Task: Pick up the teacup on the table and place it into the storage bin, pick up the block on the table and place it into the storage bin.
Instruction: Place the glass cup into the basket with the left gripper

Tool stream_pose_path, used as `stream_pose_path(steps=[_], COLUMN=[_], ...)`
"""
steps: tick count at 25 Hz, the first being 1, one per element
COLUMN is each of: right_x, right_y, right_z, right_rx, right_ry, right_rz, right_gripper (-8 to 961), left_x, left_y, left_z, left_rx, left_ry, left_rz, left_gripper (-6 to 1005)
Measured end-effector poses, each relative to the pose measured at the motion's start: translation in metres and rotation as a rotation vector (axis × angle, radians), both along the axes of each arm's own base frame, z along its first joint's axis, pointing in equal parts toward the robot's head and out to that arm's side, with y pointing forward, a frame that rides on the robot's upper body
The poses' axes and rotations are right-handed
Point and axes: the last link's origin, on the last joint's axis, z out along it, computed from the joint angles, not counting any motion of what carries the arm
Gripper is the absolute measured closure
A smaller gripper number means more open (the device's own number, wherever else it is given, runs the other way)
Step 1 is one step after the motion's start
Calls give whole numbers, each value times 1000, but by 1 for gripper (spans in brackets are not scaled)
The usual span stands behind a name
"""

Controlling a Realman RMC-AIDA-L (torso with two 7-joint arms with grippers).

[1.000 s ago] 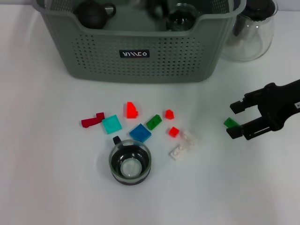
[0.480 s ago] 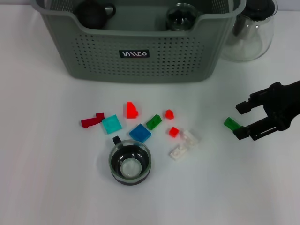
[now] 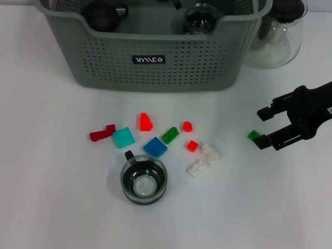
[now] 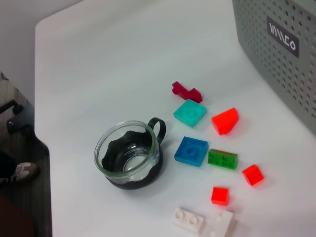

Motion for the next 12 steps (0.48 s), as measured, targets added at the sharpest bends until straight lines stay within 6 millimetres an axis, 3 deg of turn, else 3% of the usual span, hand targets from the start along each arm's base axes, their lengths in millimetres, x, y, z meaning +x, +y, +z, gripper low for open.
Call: stream_pose_path(steps=[6,12], right_x=[-1,-3], right_y=[2,2], right_z=[0,1], right_rx=[11,0], right_ry=[-2,-7], right_rz=[5,20], right_gripper=[128,128], left_x=[0,0], left_y=[-2,-5], left_z=[-19,-19], left_rx=[-9,-21], left_ry=[34,31], left_rz=[-15,-5], left_gripper=[951,952])
